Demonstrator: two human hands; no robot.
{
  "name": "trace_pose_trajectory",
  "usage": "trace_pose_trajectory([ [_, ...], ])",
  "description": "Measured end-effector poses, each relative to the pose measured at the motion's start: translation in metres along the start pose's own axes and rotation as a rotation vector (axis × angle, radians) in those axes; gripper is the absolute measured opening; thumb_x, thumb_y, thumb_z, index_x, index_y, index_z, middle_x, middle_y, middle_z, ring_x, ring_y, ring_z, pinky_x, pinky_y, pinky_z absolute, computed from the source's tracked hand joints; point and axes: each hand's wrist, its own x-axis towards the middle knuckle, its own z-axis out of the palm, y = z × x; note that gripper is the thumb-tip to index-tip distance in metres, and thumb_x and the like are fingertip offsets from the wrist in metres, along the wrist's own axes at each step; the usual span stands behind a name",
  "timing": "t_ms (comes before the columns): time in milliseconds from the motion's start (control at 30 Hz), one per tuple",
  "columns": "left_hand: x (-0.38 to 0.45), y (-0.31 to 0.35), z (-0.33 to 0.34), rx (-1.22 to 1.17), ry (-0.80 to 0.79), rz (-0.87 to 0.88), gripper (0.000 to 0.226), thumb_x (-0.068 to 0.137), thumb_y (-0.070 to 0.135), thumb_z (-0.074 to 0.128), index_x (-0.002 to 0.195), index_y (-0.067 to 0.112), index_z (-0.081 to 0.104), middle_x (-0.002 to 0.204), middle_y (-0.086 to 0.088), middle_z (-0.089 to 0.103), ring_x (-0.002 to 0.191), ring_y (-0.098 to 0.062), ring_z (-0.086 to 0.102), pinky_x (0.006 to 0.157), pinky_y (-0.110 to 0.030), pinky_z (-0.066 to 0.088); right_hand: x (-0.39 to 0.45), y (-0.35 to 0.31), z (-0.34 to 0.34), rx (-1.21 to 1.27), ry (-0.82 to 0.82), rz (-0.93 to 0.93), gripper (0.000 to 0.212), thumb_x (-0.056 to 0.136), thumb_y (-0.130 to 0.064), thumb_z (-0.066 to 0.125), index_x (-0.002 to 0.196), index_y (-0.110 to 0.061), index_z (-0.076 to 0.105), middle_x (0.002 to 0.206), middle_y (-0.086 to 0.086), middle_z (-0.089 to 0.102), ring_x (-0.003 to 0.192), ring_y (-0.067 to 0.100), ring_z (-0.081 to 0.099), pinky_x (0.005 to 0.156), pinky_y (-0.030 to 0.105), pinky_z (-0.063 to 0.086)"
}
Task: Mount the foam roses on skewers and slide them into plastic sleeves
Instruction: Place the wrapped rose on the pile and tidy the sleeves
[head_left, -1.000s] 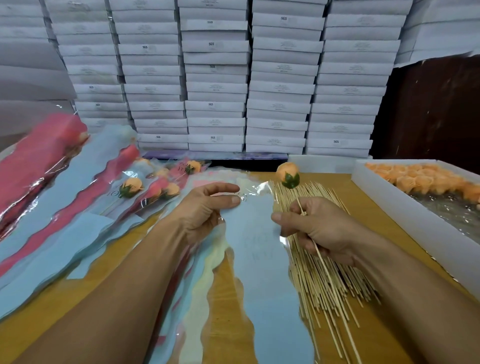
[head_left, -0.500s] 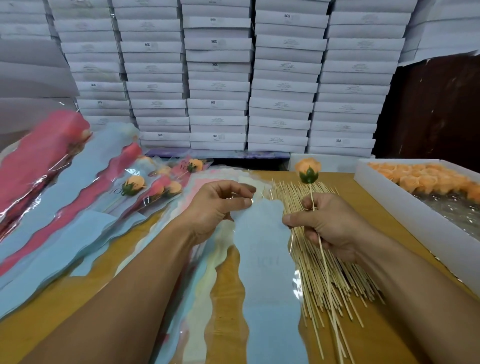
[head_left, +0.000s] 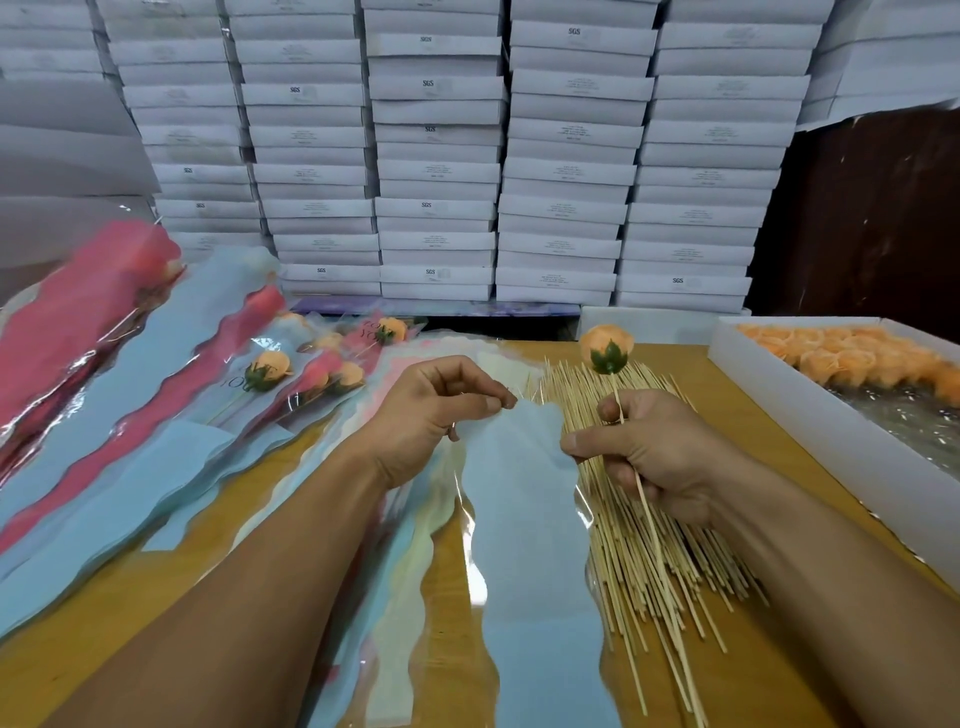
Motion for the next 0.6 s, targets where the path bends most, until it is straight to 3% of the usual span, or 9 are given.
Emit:
trace_pose_trajectory([
  [133,-0.001,0.001,0.001,-0.061,-0.07,-0.072,0.011,0.078,0.007,0.069,0.082,0.017,0.068,0.088,-0.011,0.069,0.083,-0.034,0.055,0.075,-0.048,0.036,0.003,0.0,-0.002,-0.01,0.011,0.014,0.021,0.094,-0.009,0.067,0.086,-0.012,0.048,0.07,0.012,0.073,0.031,0.009,0.038,0.03,0.016,0.023],
  [233,-0.003,0.004,0.004,-0.093,-0.131,-0.159,0.01,0.08,0.004,0.062,0.08,0.014,0.062,0.079,-0.011,0.06,0.071,-0.029,0.052,0.064,-0.037,0.039,0.003,-0.002,-0.006,-0.001,0.014,0.016,0.017,0.098,-0.003,0.052,0.084,-0.01,0.047,0.067,0.018,0.071,0.031,0.01,0.04,0.029,0.015,0.023],
  [333,-0.004,0.007,0.005,-0.074,-0.138,-0.184,0.019,0.087,-0.004,0.054,0.08,0.012,0.059,0.073,-0.009,0.054,0.063,-0.025,0.045,0.056,-0.031,0.033,0.003,-0.003,-0.009,-0.018,0.028,0.012,0.016,0.101,-0.004,0.05,0.087,-0.01,0.045,0.067,0.019,0.072,0.033,0.011,0.047,0.027,0.016,0.023],
  [467,-0.007,0.01,0.005,-0.103,-0.202,-0.211,0.009,0.072,0.004,0.057,0.076,0.011,0.06,0.079,-0.014,0.054,0.064,-0.024,0.051,0.057,-0.028,0.042,0.003,-0.003,-0.012,0.001,0.018,0.008,0.018,0.102,-0.023,0.058,0.094,-0.008,0.051,0.057,0.012,0.066,0.028,0.008,0.038,0.028,0.013,0.021],
  [600,-0.009,0.01,0.006,-0.098,-0.305,-0.201,0.01,0.074,0.003,0.058,0.083,0.007,0.057,0.081,-0.013,0.054,0.064,-0.02,0.055,0.058,-0.027,0.045,0.01,-0.006,-0.011,0.073,0.108,0.053,0.034,0.1,-0.042,0.058,0.089,-0.01,0.056,0.051,0.006,0.056,0.027,0.009,0.032,0.031,0.012,0.021],
])
